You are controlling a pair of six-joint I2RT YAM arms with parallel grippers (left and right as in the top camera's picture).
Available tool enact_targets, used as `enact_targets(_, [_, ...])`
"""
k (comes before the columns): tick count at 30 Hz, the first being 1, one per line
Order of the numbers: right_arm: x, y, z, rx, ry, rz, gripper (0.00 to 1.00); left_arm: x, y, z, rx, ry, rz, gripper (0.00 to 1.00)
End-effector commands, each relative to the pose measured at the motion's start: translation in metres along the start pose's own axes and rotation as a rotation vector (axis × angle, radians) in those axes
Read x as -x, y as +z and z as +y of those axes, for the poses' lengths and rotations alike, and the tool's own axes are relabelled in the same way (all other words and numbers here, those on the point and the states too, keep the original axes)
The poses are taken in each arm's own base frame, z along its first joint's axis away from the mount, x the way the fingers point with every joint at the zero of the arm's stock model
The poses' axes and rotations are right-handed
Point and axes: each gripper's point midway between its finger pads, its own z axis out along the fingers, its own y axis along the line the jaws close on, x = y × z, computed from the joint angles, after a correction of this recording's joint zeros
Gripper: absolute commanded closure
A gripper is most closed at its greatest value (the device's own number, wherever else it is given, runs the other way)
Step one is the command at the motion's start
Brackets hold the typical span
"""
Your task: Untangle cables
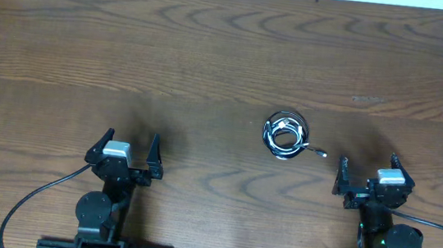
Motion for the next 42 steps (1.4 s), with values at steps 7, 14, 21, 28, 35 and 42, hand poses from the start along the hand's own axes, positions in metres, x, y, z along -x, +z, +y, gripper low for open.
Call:
enact_targets(7, [-0.0006,-0.0001,-0.0004,0.000,-0.008,0.001,0.01,-0.0143,0.0000,-0.0011,-0.011,0.009,0.050,0.02])
enact_targets(14, [-0.0006,-0.0001,-0.0004,0.000,-0.009,0.001,0.01,-0.0143,0.0000,-0.0011,-0.011,0.009,0.050,0.02])
enact_targets(21, [-0.0006,-0.0001,-0.0004,0.000,-0.008,0.001,0.01,-0.0143,0.0000,-0.0011,-0.011,0.009,0.050,0.02])
enact_targets(28, [-0.0006,-0.0001,-0.0004,0.000,-0.009,0.001,0.01,-0.0143,0.0000,-0.0011,-0.011,0.009,0.050,0.02])
enact_targets(35, [-0.0006,-0.0001,-0.0004,0.000,-0.008,0.001,0.01,-0.0143,0.0000,-0.0011,-0.011,0.009,0.050,0.02])
enact_targets(42, [-0.0006,-0.0001,-0.0004,0.000,-0.009,0.001,0.01,-0.0143,0.0000,-0.0011,-0.011,0.009,0.050,0.02])
